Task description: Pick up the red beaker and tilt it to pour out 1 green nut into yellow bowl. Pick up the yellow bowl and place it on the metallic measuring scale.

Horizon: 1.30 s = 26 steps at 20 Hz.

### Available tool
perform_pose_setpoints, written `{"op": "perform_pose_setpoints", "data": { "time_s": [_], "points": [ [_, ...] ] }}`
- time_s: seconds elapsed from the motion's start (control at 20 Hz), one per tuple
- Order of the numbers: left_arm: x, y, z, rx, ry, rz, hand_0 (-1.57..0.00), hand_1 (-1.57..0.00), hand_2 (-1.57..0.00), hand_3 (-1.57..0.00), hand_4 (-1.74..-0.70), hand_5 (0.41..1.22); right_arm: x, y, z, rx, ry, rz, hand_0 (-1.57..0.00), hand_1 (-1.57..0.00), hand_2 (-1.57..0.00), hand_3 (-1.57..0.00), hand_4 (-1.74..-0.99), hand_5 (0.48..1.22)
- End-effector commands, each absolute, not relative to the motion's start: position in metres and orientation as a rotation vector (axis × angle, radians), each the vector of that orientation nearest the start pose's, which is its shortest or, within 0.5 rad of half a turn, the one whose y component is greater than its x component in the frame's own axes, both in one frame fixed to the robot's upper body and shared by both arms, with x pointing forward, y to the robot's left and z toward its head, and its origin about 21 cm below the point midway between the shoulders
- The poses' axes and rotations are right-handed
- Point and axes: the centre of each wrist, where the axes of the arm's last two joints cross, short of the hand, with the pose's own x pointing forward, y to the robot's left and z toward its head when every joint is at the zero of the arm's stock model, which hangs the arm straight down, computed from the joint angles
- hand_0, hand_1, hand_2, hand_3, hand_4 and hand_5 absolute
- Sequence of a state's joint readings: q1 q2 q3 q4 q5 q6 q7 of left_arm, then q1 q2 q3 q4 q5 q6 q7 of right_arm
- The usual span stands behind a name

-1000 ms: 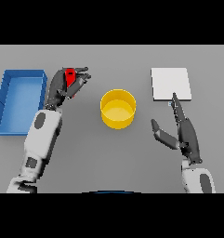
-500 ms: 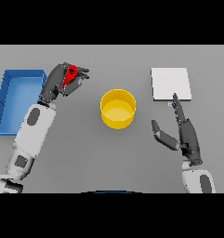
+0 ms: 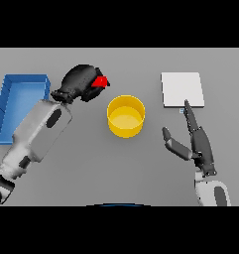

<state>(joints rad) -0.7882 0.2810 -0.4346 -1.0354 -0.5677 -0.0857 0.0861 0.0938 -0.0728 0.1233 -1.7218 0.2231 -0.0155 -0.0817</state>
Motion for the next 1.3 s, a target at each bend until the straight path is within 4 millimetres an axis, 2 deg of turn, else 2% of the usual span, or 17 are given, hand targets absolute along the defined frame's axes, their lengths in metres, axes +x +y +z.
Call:
{"op": "perform_pose_setpoints", "data": {
  "time_s": [0.0,0.1,0.15,0.3,0.4,0.5,0.6,0.8,0.95,1.25],
  "points": [
    [0.396,0.136,0.097,0.601,-1.513,-1.38,-1.57,-1.57,-1.57,-1.57,-1.74,1.183,0.222,-0.221,0.018,-0.155,-1.724,0.283,0.0,0.0,0.0,0.0,-1.183,0.673],
    [0.397,0.127,0.099,0.678,-1.452,-1.511,-1.57,-1.57,-1.57,-1.57,-1.74,1.197,0.223,-0.221,0.015,-0.157,-1.695,0.278,0.0,0.0,0.0,0.0,-1.187,0.676],
    [0.396,0.121,0.1,0.712,-1.412,-1.588,-1.57,-1.57,-1.57,-1.57,-1.69,1.202,0.223,-0.221,0.017,-0.156,-1.705,0.278,0.0,0.0,0.0,0.0,-1.191,0.675],
    [0.402,0.111,0.11,0.792,-1.347,-1.787,-1.57,-1.57,-1.57,-1.38,-1.71,1.211,0.222,-0.217,0.018,-0.133,-1.697,0.257,0.0,0.0,0.0,0.0,-1.195,0.671],
    [0.404,0.104,0.117,0.856,-1.281,-1.918,-1.57,-1.57,-1.57,-1.35,-1.72,1.215,0.218,-0.216,0.01,-0.106,-1.675,0.242,0.0,0.0,0.0,0.0,-1.197,0.659],
    [0.405,0.093,0.117,0.877,-1.238,-2.017,-1.57,-1.57,-1.57,-1.29,-1.72,1.217,0.217,-0.214,0.014,-0.101,-1.69,0.215,0.0,0.0,0.0,0.0,-1.206,0.639],
    [0.406,0.086,0.119,0.894,-1.219,-2.12,-1.57,-1.57,-1.57,-1.39,-1.72,1.218,0.22,-0.22,0.014,-0.113,-1.683,0.208,0.0,0.0,0.0,0.0,-1.22,0.624],
    [0.408,0.073,0.121,0.976,-1.158,-2.297,-1.57,-1.57,-1.57,-1.5,-1.73,1.22,0.22,-0.213,0.014,-0.153,-1.708,0.224,0.0,0.0,0.0,0.0,-1.213,0.591],
    [0.407,0.06,0.126,1.041,-1.119,-2.436,-1.57,-1.57,-1.57,-1.53,-1.73,1.22,0.223,-0.211,0.013,-0.158,-1.703,0.224,0.0,0.0,0.0,0.0,-1.185,0.575],
    [0.406,0.053,0.128,1.205,-1.001,-2.644,-1.57,-1.57,-1.57,-1.56,-1.74,1.221,0.219,-0.216,0.011,-0.141,-1.721,0.209,0.0,0.0,0.0,0.0,-1.135,0.567]
  ]
}}
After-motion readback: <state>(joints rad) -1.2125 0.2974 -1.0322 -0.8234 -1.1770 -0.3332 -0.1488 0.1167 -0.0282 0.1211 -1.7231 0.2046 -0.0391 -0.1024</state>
